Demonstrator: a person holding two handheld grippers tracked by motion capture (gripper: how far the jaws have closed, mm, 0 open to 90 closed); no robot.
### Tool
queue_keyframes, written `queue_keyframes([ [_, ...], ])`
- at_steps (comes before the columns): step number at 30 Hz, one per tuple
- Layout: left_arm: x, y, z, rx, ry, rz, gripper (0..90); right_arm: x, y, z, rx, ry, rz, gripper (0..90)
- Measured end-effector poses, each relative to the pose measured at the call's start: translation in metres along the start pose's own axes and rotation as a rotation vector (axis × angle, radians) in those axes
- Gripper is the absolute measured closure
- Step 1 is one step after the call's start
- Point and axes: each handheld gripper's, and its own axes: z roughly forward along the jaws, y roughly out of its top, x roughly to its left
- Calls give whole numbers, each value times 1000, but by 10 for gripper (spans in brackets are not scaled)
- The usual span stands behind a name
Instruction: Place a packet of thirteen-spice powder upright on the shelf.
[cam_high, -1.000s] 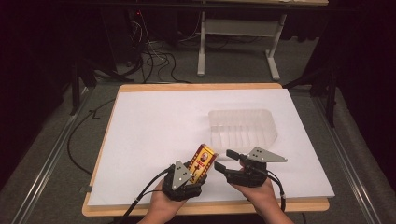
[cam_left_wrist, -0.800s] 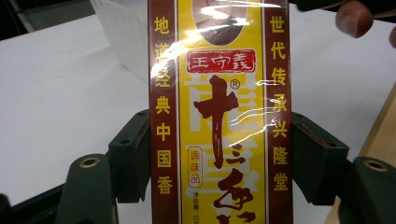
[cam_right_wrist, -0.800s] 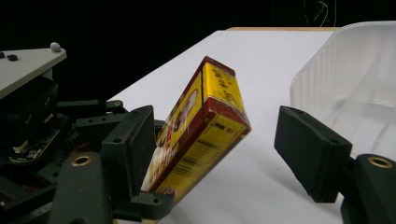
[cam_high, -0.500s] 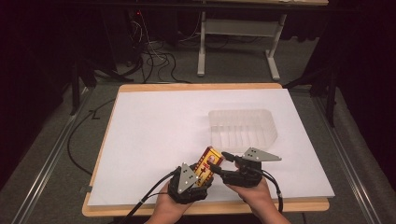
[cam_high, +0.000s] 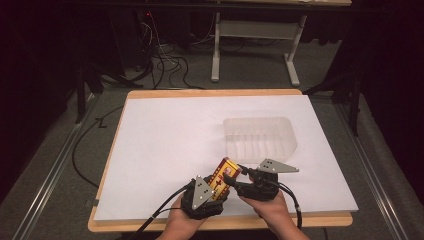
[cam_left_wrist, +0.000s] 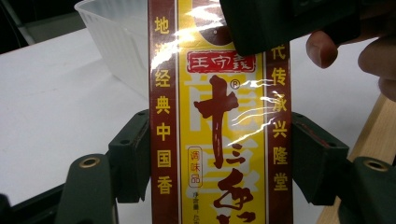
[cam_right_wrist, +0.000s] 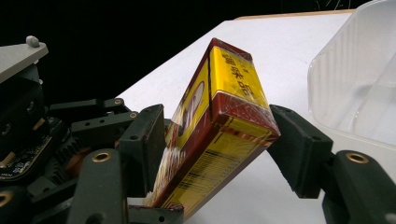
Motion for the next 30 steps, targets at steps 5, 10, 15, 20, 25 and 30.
queue_keyframes([
  [5,0,-1,1,8,5,9,327,-1,0,0,1,5,4,454],
  [10,0,-1,1,8,5,12,327,0,-1,1,3,8,8,507],
  [15,1,-1,2,14,-3,8,327,-2,0,0,-1,20,20,552],
  [20,3,-3,4,36,-18,-11,327,0,-1,0,4,18,-5,588],
  [25,4,-3,5,38,-29,-20,327,2,0,-1,-6,23,-14,614],
  [30,4,-3,6,46,-32,-23,326,5,1,-2,-11,19,-36,638],
])
